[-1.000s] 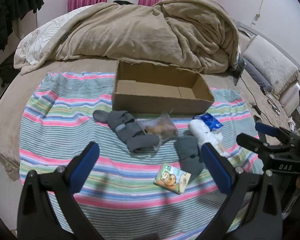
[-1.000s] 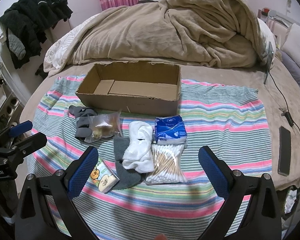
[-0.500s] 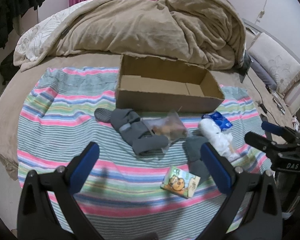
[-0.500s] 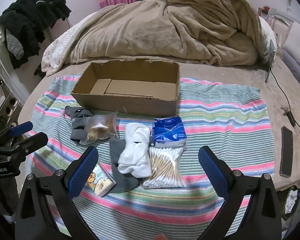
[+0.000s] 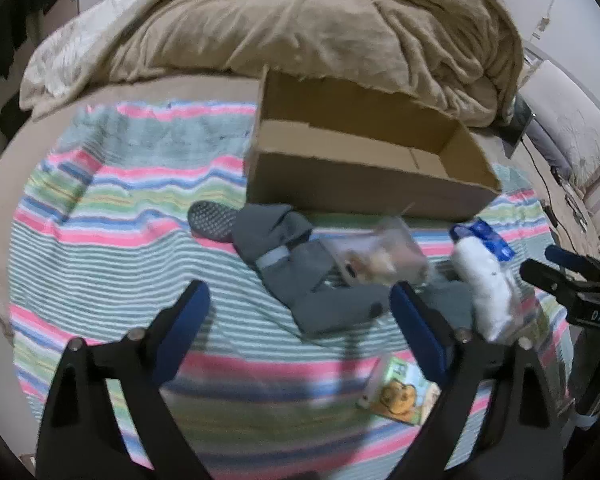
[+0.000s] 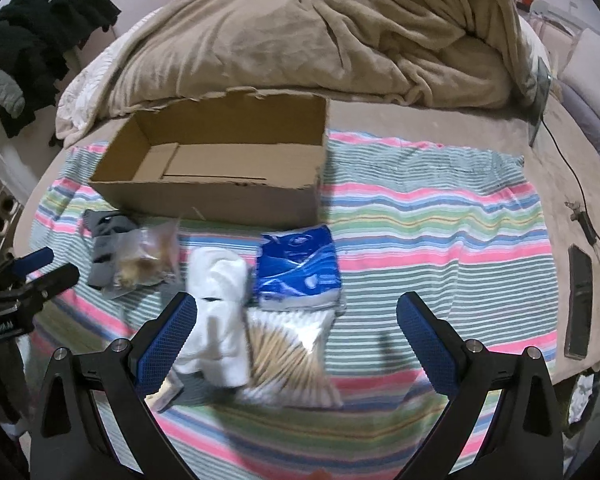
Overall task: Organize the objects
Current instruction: 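Grasp the grey socks with the left tool while the right tool grasps the blue tissue pack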
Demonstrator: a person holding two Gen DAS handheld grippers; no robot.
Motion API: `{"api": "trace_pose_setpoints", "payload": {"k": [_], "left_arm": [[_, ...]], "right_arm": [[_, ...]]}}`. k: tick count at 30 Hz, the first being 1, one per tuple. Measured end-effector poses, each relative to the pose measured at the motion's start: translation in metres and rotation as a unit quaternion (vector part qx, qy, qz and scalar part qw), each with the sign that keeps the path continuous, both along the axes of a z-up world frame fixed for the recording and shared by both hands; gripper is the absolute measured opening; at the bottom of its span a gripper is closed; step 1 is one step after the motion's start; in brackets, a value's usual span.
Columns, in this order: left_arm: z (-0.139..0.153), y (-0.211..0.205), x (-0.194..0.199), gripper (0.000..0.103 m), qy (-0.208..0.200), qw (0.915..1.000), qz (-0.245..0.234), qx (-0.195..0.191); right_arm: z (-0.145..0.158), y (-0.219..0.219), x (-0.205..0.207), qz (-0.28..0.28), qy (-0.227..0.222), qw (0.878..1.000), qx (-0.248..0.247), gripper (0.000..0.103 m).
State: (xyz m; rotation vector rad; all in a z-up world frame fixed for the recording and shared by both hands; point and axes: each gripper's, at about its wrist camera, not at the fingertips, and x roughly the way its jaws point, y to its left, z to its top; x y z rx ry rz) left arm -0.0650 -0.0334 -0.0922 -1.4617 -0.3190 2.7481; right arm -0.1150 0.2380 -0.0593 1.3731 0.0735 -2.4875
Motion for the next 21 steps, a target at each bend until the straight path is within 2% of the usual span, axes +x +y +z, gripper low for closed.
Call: {"api": "trace_pose_setpoints", "payload": {"k": [4, 13, 18, 21], "left_arm": [[-0.020, -0.015, -0.011, 0.082, -0.018, 0.9997, 0.008, 0.014], [-0.031, -0.015, -0.028, 0.082, -0.019, 0.9998, 0.002, 0.007], [-0.037, -0.013, -0.033, 0.068, -0.021, 0.9997, 0.003, -0.014], [-0.038, -0.011, -0.034, 0.061, -0.020, 0.9995, 0.001, -0.022]], "right_arm": [[-0.012, 0.004, -0.011, -0.007, -0.003, 1.000, 0.012, 0.099], [-0.034, -0.001, -0.032, 0.001, -0.019, 1.000, 0.005, 0.097], [-0.044, -0.004, -0.038, 0.007, -0.024, 1.000, 0.005, 0.097], [-0.046, -0.005, -0.038, 0.010, -0.023, 1.000, 0.001, 0.089]]}}
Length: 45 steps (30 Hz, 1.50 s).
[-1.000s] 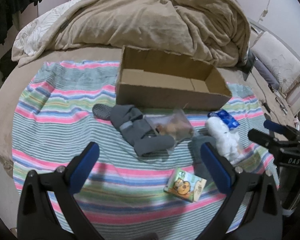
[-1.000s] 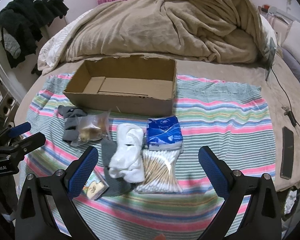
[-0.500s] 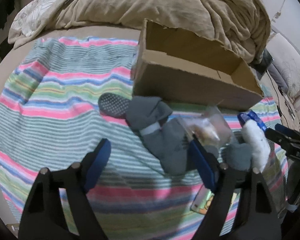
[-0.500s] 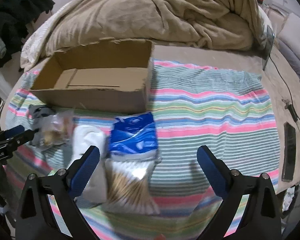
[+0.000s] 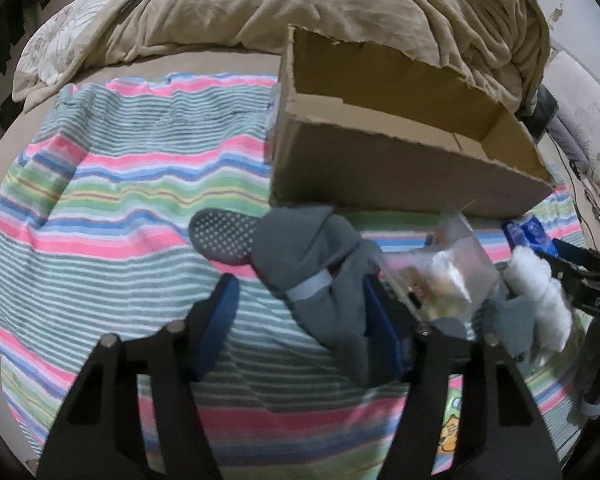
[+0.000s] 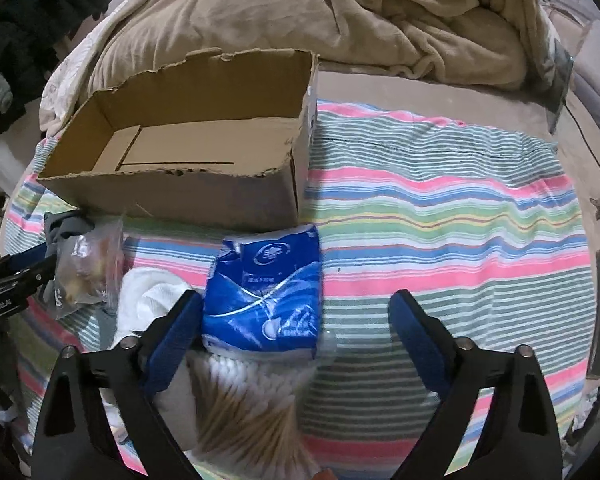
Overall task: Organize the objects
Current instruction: 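Grasp the grey socks with the left tool while the right tool grasps the blue tissue pack, then carry the grey socks and blue tissue pack into the box with both tools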
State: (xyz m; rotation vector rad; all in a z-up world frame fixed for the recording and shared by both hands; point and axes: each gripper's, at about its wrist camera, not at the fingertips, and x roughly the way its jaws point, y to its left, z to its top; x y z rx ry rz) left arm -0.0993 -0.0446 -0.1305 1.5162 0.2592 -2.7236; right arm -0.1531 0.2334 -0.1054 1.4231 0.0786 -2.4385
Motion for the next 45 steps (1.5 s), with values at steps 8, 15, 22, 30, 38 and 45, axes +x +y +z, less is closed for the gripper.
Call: {"api": "trace_pose_setpoints", "payload": {"k": [8, 15, 22, 30, 38, 45], "left_arm": [[0.003, 0.010, 0.001, 0.039, 0.005, 0.9997, -0.022, 0.004], [0.010, 0.020, 0.007, 0.030, 0.014, 0.9990, -0.038, 0.020], [0.035, 0.022, 0.017, 0.027, 0.037, 0.9984, -0.041, 0.011], [0.078, 0.021, 0.029, 0.027, 0.078, 0.9958, -0.045, 0.020], [0.117, 0.034, 0.019, 0.027, 0.117, 0.9903, -0.067, 0.033], [0.139, 0.050, -0.008, 0.027, 0.137, 0.9853, -0.096, 0.034]], "right_arm": [[0.004, -0.007, 0.006, 0.025, 0.018, 1.000, -0.004, 0.054], [0.023, 0.004, 0.016, 0.019, 0.036, 0.999, -0.015, 0.053], [0.055, 0.010, 0.029, 0.015, 0.071, 0.997, -0.034, 0.053], [0.083, 0.008, 0.037, 0.025, 0.091, 0.994, -0.062, 0.053], [0.111, 0.005, 0.041, 0.030, 0.115, 0.990, -0.077, 0.053], [0.134, -0.008, 0.025, 0.046, 0.131, 0.987, -0.081, 0.053]]}}
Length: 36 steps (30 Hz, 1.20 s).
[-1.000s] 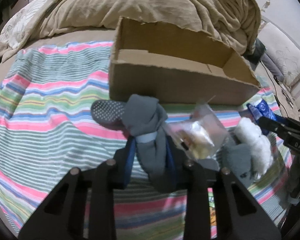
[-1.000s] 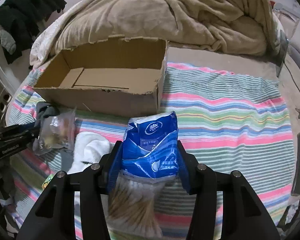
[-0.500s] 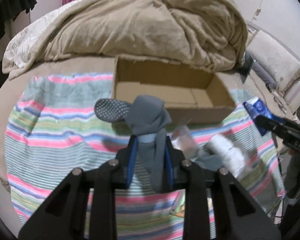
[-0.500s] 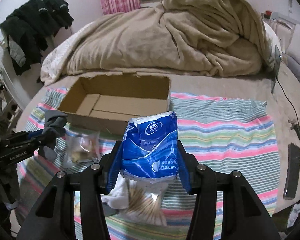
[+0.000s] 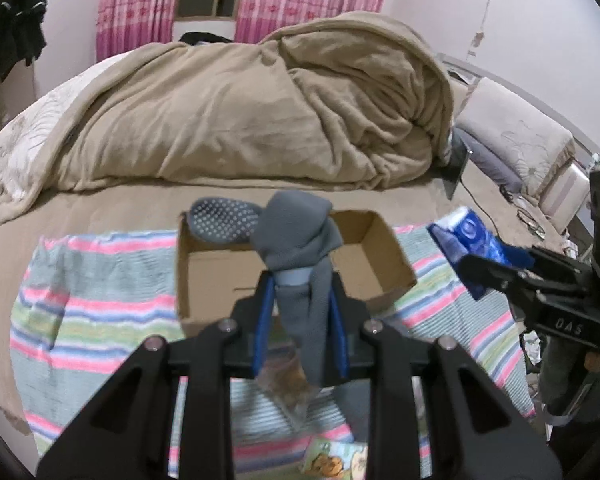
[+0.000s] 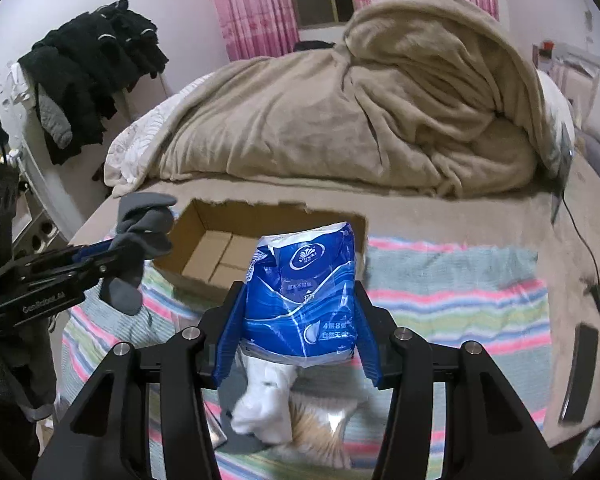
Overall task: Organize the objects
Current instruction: 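Carry the grey socks and blue tissue pack into the box with both tools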
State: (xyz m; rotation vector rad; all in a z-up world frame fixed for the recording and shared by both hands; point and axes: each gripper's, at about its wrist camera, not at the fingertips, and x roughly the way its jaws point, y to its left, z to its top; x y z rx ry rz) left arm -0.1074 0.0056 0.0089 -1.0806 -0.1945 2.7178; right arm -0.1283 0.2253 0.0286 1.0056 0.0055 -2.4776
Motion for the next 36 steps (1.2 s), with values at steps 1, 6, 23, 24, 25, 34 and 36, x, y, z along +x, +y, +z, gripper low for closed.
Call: {"api": "trace_pose_setpoints", "payload": {"k": [1, 6, 23, 24, 25, 34, 36], "left_arm": [[0.000, 0.002, -0.004, 0.027, -0.001, 1.0000, -0.004, 0.001], [-0.003, 0.011, -0.023, 0.027, 0.001, 0.9999, -0.010, -0.001], [-0.072, 0.025, -0.084, 0.027, -0.053, 0.9984, -0.014, 0.016], [-0.076, 0.026, -0.087, 0.027, -0.056, 0.9982, -0.015, 0.016], [-0.079, 0.026, -0.088, 0.027, -0.058, 0.9981, -0.015, 0.016], [-0.098, 0.035, -0.105, 0.028, -0.072, 0.9972, -0.013, 0.015], [-0.099, 0.033, -0.106, 0.031, -0.077, 0.9969, -0.008, 0.016]], "right_arm": [[0.003, 0.000, -0.005, -0.003, 0.002, 1.000, -0.004, 0.053], [0.010, -0.003, -0.024, -0.005, 0.003, 1.000, -0.015, 0.053], [-0.061, -0.016, -0.090, -0.023, -0.065, 0.997, -0.040, 0.053], [-0.065, -0.017, -0.092, -0.023, -0.067, 0.997, -0.041, 0.053], [-0.069, -0.017, -0.094, -0.023, -0.069, 0.996, -0.042, 0.053], [-0.093, -0.021, -0.103, -0.017, -0.091, 0.994, -0.051, 0.054], [-0.094, -0.021, -0.103, -0.014, -0.093, 0.994, -0.054, 0.054]]}}
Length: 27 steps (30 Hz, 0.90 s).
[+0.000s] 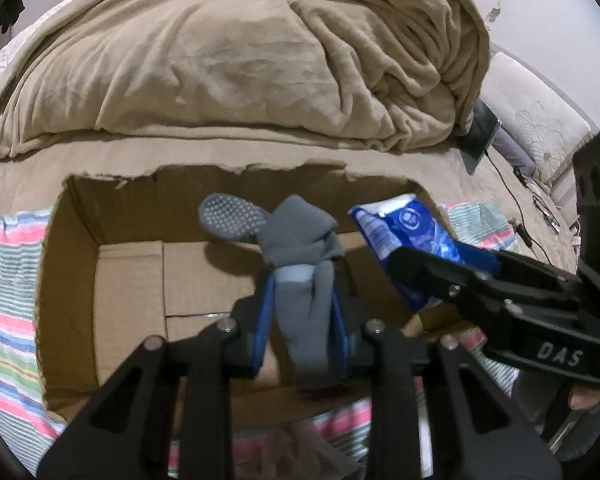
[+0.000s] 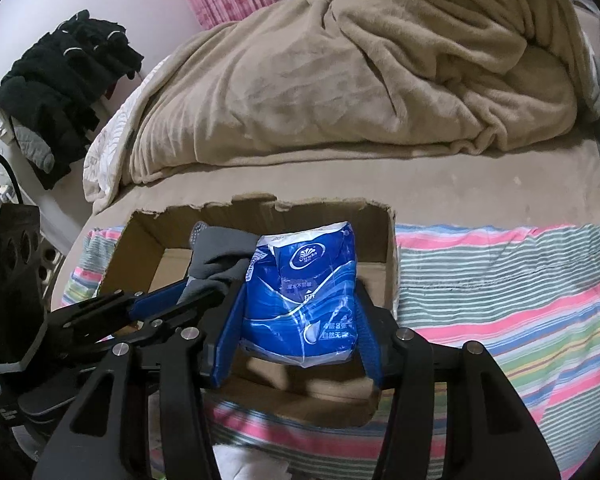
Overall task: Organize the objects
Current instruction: 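Carry the grey socks and blue tissue pack into the box with both tools, then open both tools to release the socks and tissue pack, then withdraw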
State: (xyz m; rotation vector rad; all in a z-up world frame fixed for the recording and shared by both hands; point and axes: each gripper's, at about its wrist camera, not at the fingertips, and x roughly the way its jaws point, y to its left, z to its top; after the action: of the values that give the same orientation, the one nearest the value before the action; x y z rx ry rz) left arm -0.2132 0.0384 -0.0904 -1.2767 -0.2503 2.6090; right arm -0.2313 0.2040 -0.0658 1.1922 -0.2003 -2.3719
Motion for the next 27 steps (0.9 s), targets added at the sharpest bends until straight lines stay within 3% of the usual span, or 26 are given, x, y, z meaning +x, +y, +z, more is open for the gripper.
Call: {"api": "trace_pose_setpoints", "payload": {"k": [7, 13, 18, 27], "left_arm": [[0.009, -0.005, 0.005, 0.036, 0.000, 1.0000, 0.009, 0.003], [0.027, -0.005, 0.019, 0.040, 0.004, 1.0000, 0.004, -0.007], [0.044, -0.008, 0.039, 0.057, 0.019, 0.9998, 0.005, -0.006], [0.063, -0.030, 0.083, 0.057, 0.036, 0.9990, 0.025, -0.011]], "right_arm": [[0.007, 0.000, 0.005, 0.003, 0.010, 1.000, -0.013, 0.083], [0.023, 0.012, 0.015, -0.012, 0.019, 1.000, -0.016, 0.084], [0.036, 0.016, 0.031, -0.010, 0.031, 0.999, -0.012, 0.084], [0.057, 0.022, 0.068, 0.003, 0.053, 0.999, 0.005, 0.084]]}}
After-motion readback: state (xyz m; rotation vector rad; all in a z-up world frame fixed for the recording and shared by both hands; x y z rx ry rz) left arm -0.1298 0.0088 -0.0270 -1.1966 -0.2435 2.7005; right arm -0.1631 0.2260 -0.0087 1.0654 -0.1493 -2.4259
